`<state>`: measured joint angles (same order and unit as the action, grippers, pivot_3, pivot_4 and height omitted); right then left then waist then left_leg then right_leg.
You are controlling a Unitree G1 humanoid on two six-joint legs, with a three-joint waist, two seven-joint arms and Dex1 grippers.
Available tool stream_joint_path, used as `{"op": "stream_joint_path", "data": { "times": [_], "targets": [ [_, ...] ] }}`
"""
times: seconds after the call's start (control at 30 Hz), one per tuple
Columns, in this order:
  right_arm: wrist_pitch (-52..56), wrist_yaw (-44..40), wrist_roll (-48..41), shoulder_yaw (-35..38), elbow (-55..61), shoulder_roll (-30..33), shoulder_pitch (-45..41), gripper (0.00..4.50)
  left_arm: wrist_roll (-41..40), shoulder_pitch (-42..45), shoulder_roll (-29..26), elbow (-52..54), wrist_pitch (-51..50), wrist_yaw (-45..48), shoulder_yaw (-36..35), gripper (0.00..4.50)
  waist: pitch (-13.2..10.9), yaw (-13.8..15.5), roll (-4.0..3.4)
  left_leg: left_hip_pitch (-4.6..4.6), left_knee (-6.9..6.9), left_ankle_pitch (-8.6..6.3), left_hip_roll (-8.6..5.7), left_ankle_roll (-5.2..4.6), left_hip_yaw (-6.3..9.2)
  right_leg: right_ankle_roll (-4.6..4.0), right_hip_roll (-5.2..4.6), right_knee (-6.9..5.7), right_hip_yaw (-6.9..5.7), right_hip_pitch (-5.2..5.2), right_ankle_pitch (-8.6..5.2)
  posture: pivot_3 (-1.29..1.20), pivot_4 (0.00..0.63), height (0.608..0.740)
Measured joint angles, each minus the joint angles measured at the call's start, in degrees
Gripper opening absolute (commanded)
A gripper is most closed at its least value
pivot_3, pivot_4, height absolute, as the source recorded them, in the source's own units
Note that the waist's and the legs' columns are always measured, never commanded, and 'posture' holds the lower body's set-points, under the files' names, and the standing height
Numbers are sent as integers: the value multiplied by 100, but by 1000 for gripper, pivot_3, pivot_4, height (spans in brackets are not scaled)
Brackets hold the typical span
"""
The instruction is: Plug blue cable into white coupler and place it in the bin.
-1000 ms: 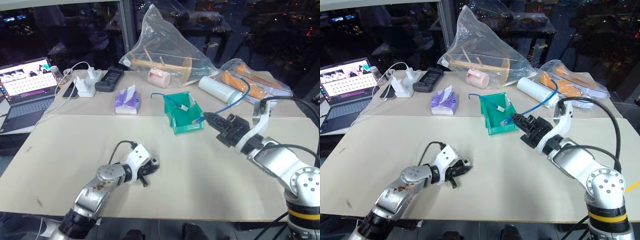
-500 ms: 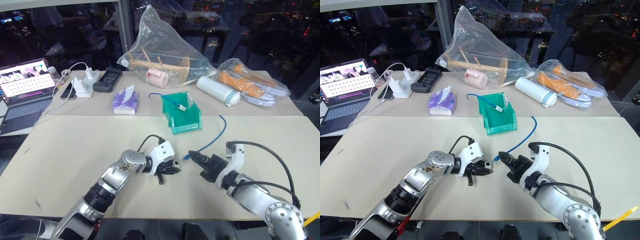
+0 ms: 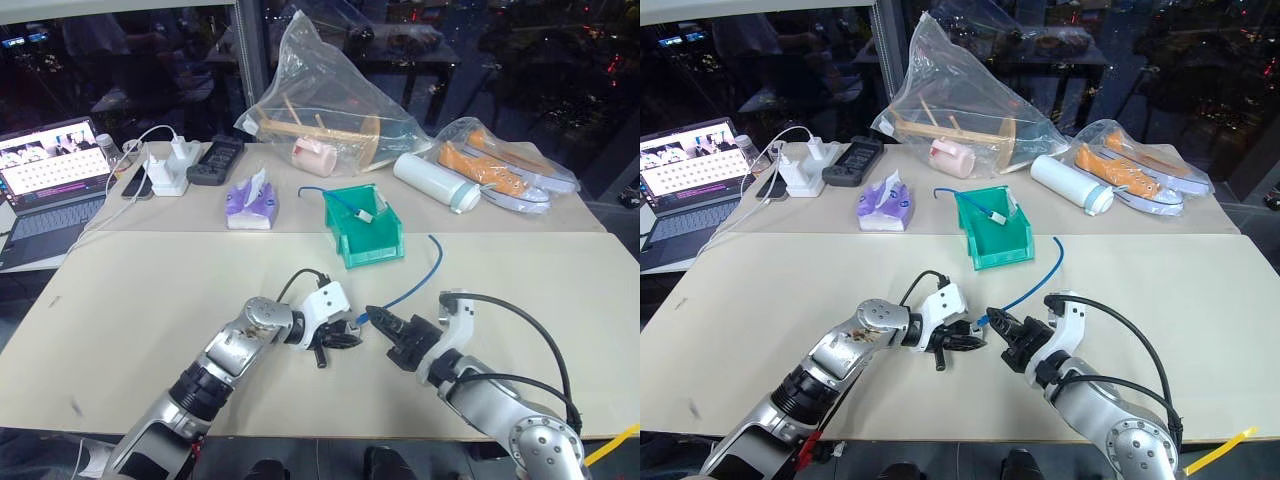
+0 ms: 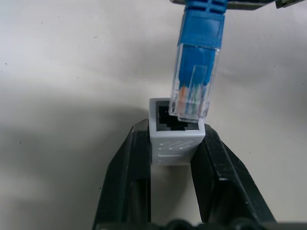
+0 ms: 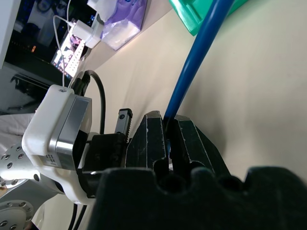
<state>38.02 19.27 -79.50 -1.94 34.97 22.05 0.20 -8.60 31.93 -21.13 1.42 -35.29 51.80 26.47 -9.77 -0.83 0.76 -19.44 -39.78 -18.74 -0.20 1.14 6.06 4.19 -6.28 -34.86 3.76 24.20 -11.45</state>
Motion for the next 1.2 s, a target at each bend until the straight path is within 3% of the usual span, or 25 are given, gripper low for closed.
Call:
{"op": "stream_joint_path", "data": {
  "times": [1.2],
  "targets": [
    [367, 219, 243, 176, -65, -276, -107, 0, -62, 0, 21, 180, -474, 59, -73, 665, 0, -13, 0, 3, 4, 0, 0, -1, 0, -1, 0, 0, 0, 0, -2, 0, 150, 740]
  ]
}}
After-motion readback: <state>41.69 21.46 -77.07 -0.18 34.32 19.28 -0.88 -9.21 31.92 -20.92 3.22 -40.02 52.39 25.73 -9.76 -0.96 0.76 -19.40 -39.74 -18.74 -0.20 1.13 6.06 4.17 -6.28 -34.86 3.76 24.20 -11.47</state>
